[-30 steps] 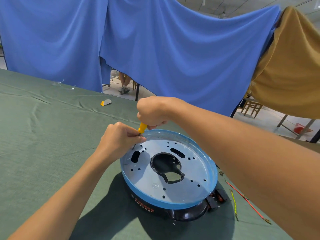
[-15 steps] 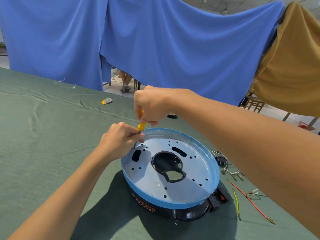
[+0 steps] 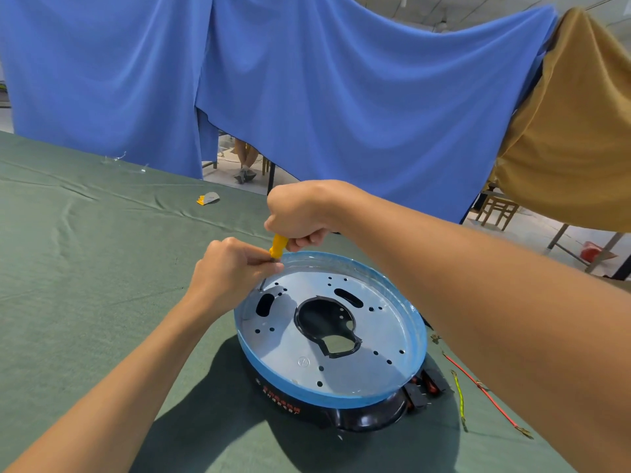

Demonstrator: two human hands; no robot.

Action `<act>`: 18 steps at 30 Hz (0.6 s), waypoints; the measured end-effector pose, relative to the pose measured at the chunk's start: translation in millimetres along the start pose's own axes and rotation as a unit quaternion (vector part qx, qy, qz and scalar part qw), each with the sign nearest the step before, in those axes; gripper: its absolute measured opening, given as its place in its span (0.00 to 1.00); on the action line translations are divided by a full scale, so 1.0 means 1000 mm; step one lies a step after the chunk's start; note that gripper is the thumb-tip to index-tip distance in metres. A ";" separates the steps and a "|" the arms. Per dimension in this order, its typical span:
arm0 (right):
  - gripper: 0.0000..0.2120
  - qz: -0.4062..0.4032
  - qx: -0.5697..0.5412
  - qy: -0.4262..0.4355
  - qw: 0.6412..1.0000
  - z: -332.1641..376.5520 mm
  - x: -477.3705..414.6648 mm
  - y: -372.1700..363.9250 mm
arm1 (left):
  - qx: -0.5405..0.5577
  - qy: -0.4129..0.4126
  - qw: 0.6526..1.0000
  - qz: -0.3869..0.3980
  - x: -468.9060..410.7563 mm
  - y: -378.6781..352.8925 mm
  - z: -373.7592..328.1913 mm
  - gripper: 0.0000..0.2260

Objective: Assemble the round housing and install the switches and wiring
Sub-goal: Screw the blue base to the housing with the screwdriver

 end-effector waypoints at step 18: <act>0.09 -0.094 0.190 0.119 0.970 0.019 0.008 0.011 | 0.029 -0.014 0.999 0.039 -0.001 -0.004 0.007 0.09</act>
Point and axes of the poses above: each hand's wrist, its own x-axis away from the middle knuckle, its own y-axis out of the back of the hand, z = x × y, the point moved 8 cm from there along -x, towards the middle knuckle, and after that the axes turned 15 degrees about -y, right-handed, at the moved point
